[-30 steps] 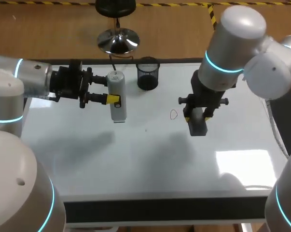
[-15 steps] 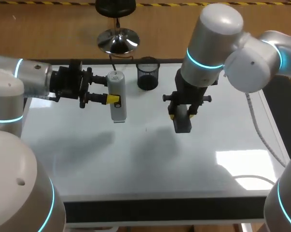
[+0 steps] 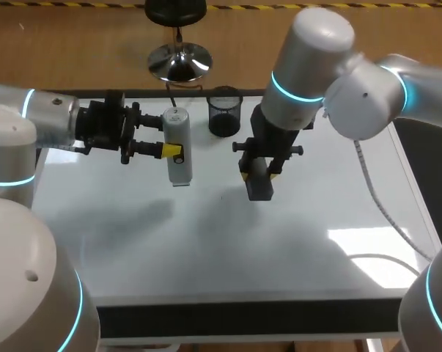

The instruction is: Pick up the inspection probe, press it on each red-marked spot on the whiteboard one by one, put down the probe, pick up the eraser, and wipe off all the red marks.

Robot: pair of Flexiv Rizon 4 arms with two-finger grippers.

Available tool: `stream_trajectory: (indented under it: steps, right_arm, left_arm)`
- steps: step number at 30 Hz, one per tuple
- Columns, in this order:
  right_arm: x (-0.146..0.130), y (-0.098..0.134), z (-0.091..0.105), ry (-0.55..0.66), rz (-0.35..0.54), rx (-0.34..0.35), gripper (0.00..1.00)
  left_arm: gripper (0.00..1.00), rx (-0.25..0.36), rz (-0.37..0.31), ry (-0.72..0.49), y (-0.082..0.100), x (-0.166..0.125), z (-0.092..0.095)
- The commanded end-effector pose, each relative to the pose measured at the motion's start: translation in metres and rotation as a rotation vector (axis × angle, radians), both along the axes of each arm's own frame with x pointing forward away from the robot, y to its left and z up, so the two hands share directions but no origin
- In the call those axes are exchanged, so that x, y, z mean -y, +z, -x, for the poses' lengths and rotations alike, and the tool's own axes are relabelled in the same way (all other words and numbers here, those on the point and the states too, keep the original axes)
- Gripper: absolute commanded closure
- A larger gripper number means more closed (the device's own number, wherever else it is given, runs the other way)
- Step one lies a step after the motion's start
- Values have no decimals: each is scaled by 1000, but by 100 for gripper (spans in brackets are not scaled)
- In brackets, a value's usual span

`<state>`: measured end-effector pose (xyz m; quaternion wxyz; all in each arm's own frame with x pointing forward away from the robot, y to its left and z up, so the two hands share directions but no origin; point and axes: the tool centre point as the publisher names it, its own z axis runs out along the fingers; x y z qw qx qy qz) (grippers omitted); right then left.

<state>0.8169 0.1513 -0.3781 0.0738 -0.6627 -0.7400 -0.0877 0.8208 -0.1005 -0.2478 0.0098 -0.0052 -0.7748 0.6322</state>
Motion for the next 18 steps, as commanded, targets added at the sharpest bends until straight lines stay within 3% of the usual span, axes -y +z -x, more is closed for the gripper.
stream_trajectory:
  steps: [1,18]
  right_arm:
    - [-10,-10,-6,8,-3,-10,100]
    - [-30,-35,-14,22,-17,-38,100]
  left_arm:
    - [100,3,1,3,1,0,1]
    - [100,3,1,3,1,0,1]
